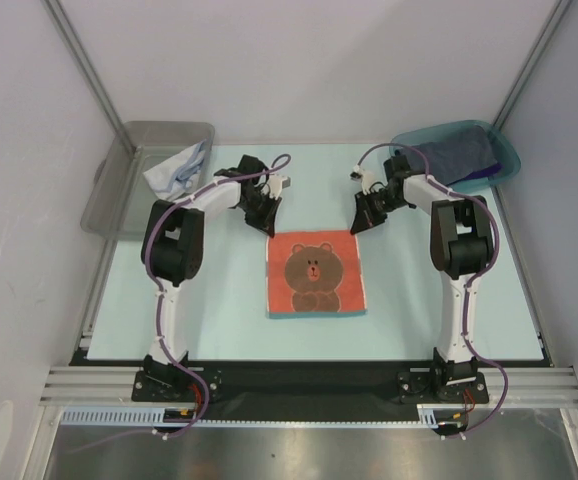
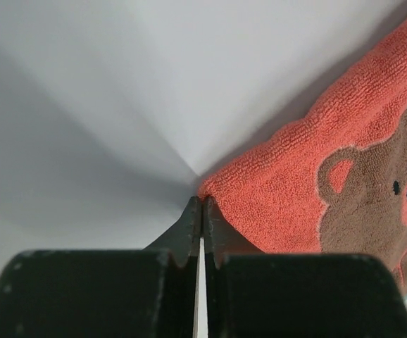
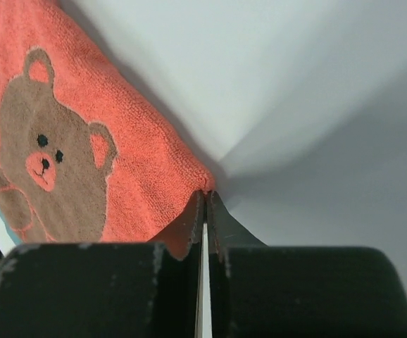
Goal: Fold and stack the towels
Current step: Fold the towel
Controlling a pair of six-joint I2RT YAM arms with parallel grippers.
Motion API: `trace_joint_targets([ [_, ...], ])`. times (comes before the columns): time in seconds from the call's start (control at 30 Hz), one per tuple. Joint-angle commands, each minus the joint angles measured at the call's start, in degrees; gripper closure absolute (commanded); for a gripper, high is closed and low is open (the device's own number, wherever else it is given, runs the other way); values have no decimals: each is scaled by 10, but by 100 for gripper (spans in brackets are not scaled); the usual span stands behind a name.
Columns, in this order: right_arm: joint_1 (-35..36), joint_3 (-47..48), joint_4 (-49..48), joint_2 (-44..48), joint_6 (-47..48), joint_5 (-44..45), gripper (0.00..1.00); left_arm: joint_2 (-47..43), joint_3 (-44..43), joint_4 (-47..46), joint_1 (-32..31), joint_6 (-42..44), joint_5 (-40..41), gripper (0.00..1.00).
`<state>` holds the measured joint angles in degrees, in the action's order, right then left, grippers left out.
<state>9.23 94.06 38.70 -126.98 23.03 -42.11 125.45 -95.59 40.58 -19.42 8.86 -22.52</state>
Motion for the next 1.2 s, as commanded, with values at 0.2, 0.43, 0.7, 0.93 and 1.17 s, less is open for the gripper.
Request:
trace_joint_targets([
  [0.2,-26,-15,-117,74,-16,1,100,0,-133,-6,11,30,31,100],
  [0.43,-26,-74,-169,137,-15,47,100,-53,-88,-14,11,36,51,100],
  [0.7,1,-202,-256,262,-72,103,100,-153,26,-54,6,25,56,100],
  [0.93,31,-306,-274,352,-119,189,100,-236,145,-82,-4,1,50,100],
  [1.17,55,-346,-237,392,-195,275,100,-293,239,-82,-25,-31,42,100],
])
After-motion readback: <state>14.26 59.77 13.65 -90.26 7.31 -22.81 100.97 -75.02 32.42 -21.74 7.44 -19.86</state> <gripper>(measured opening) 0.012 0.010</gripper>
